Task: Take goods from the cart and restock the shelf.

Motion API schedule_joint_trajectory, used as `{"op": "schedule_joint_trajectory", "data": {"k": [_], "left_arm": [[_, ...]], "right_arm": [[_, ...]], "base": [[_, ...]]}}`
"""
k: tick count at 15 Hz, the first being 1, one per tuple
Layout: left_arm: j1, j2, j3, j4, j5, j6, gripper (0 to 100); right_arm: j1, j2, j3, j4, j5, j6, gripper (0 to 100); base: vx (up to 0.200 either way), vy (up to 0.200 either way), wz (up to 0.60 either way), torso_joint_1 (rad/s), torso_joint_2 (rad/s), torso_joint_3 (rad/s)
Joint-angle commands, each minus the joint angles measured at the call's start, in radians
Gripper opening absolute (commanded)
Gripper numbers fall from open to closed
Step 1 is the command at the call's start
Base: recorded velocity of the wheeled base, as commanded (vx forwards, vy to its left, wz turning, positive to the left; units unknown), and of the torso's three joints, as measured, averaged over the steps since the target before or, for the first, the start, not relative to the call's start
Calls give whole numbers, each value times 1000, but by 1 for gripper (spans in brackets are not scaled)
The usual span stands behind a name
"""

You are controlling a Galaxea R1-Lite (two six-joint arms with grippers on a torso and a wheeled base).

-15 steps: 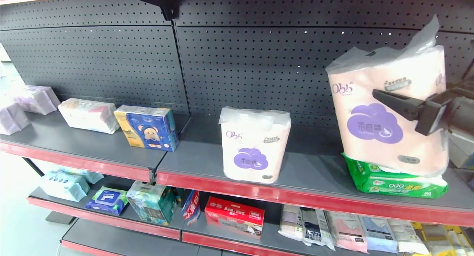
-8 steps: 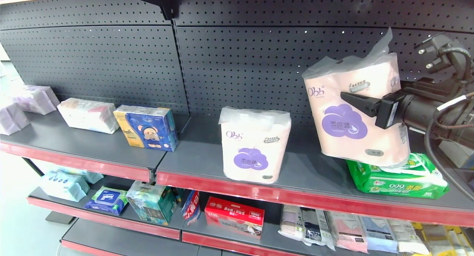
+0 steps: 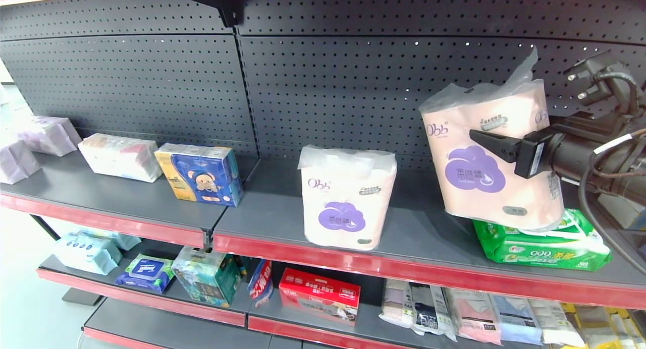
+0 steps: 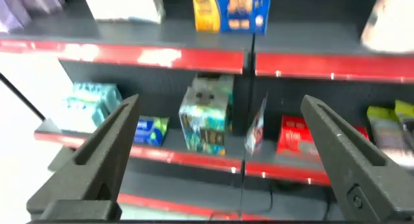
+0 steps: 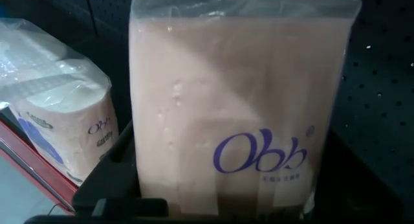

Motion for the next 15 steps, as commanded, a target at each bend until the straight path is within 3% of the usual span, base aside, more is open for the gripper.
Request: {"op": "schedule_joint_trajectory", "data": {"k": [1,7,15], "left_arm": [[-3,-19,9,-2,13,-14,100],[-3,-18,9,-3,11,-54,100],[-3,-19,10,-3,10,-59,100]], "right_arm": [[-2,-6,5,-1,0,0,0],[-5,-3,2,-1,0,0,0],[-10,3,-1,-1,2,-2,0]], "base": [[0,0,0,0,0,0],[0,0,0,0,0,0],[0,0,0,0,0,0]]}}
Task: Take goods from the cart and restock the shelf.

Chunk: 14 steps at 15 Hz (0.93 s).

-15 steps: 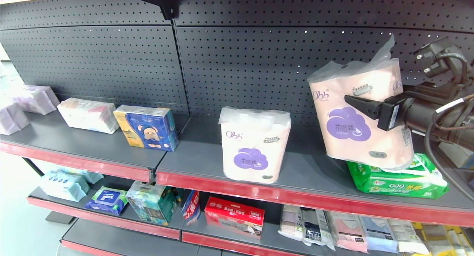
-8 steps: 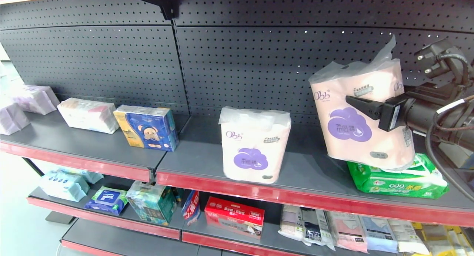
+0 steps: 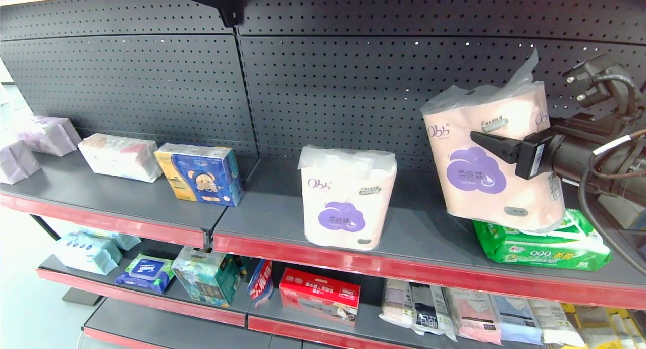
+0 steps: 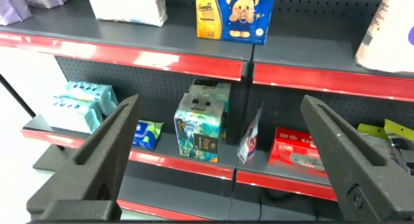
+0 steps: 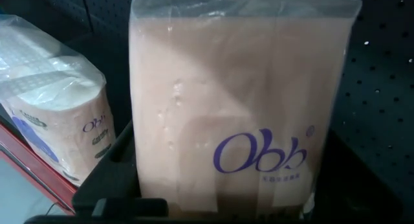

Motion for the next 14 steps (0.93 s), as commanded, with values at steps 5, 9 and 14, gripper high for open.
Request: {"op": "schedule_joint_trajectory", "data": {"k": [5,9,14], "left_arm": [[0,2,1,0,0,0,100],[0,2,-1,0,0,0,100],[0,2,1,0,0,0,100]], "right_arm": [[5,41,-15,-15,0,-1,0],[11,134,-41,-89,2,1,0],[49,222,-86,-164,13,116,0]], "base": [[0,0,0,0,0,0],[0,0,0,0,0,0],[0,0,0,0,0,0]]}}
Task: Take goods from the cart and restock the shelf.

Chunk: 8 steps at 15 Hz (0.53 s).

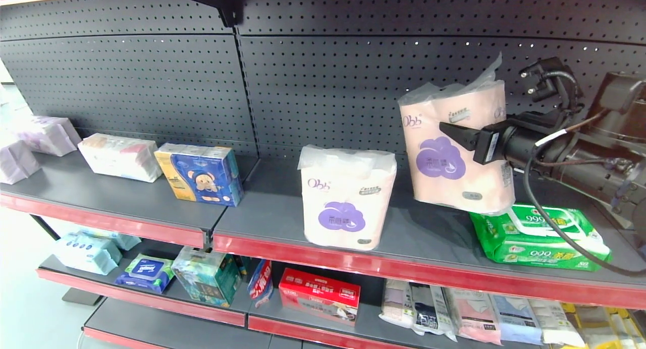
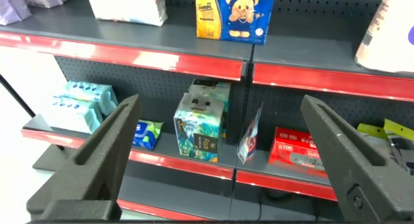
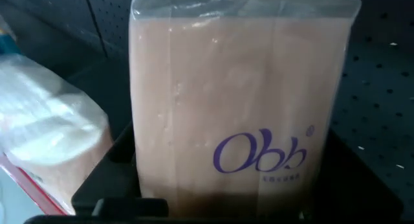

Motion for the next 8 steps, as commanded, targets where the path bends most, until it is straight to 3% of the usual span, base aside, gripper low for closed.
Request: {"op": "schedule_joint_trajectory", "data": {"k": [1,5,8], "left_arm": [[0,0,-1,0,1,0,100],[0,0,-1,0,1,0,100],[0,0,1,0,1,0,100]], "right_arm": [[10,82,-21,-43,3,9,0],[7,194,-43,-165,46,12,0],[-36,294,-73,-260,181,25,0]], "base": [[0,0,0,0,0,0],[0,0,0,0,0,0],[0,0,0,0,0,0]]}}
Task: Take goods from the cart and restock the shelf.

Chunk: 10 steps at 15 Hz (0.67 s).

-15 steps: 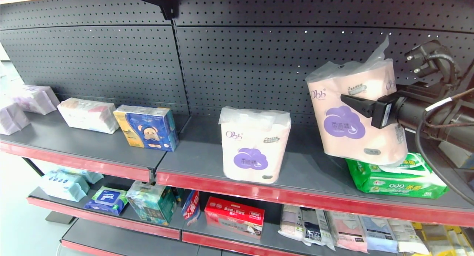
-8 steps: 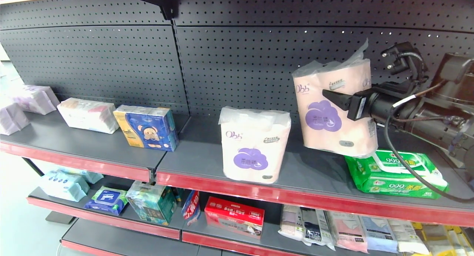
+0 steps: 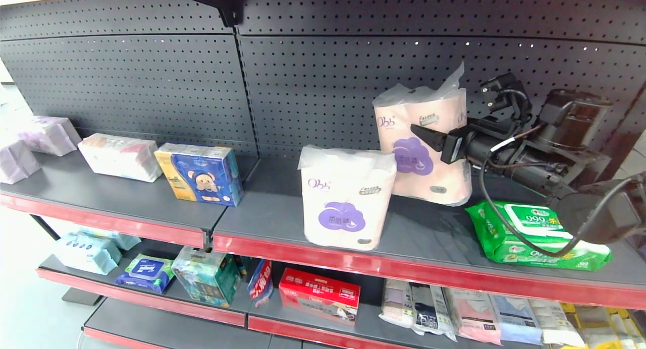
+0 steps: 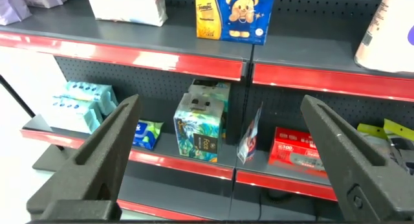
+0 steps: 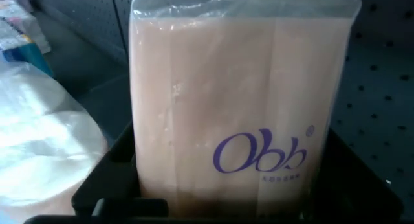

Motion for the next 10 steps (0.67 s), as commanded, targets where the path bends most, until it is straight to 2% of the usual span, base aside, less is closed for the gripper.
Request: {"op": "schedule_joint_trajectory", "data": {"k": [1,3,5,10], "left_arm": [[0,2,1,0,0,0,100],[0,2,1,0,0,0,100],[0,0,1,0,0,0,100],[0,0,1,0,0,0,100]], "right_arm": [[-18,91,-34,-37,26,3,0],[-31,131,-80,-48,34,6,0],[-52,174,-116,-50,84,4,0],[-81,234,-147,-80,256,27,0]], "base": [[0,0,0,0,0,0],[0,0,0,0,0,0],[0,0,0,0,0,0],[0,0,0,0,0,0]]}}
